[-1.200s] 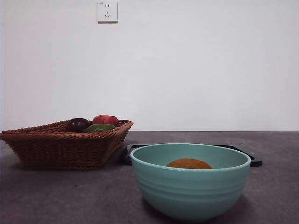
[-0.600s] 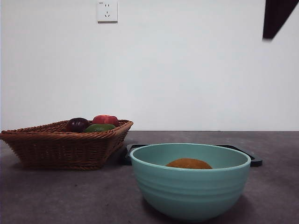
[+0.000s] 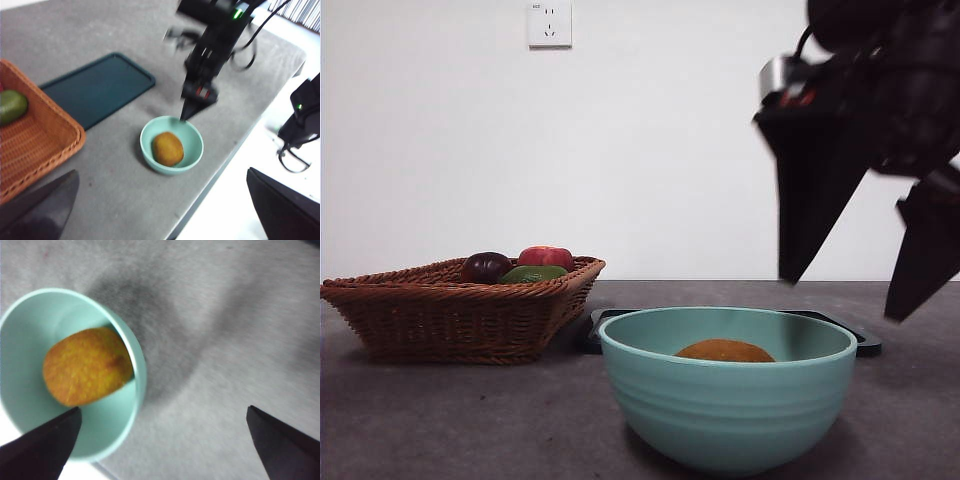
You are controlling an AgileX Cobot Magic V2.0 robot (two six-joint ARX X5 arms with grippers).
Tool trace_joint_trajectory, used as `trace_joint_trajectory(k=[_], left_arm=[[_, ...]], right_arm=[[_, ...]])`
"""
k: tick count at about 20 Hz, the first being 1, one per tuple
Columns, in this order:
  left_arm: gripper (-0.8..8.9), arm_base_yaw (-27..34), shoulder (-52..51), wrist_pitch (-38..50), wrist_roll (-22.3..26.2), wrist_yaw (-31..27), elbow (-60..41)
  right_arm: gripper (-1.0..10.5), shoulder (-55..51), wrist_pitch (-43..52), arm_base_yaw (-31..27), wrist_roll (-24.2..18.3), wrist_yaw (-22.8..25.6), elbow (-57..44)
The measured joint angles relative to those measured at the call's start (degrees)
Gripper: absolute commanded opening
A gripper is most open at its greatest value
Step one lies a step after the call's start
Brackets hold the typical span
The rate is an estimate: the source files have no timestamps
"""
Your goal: Pick up the wifruite, put it on the bowl, pick up the plate, put it on desk
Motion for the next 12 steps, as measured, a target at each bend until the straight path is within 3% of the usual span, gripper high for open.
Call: trace_joint_trajectory(k=[3,6,10,12], left_arm=[[5.63,0.0,0.0,0.7,0.0,0.0,0.0],[5.63,0.0,0.0,0.7,0.0,0.0,0.0],[5.63,0.0,0.0,0.7,0.0,0.0,0.0],[5.63,0.0,0.0,0.7,0.0,0.0,0.0]], right_arm=[[5.2,4.3,0.8,1.6,0.4,0.6,0.0],[4.2,7.1,1.1,2.7,0.4,1.7,0.0],[1.5,8.7,2.4,3.5,0.4,1.6,0.0],[0.7,8.7,3.5,3.9,0.4,1.0,0.0]])
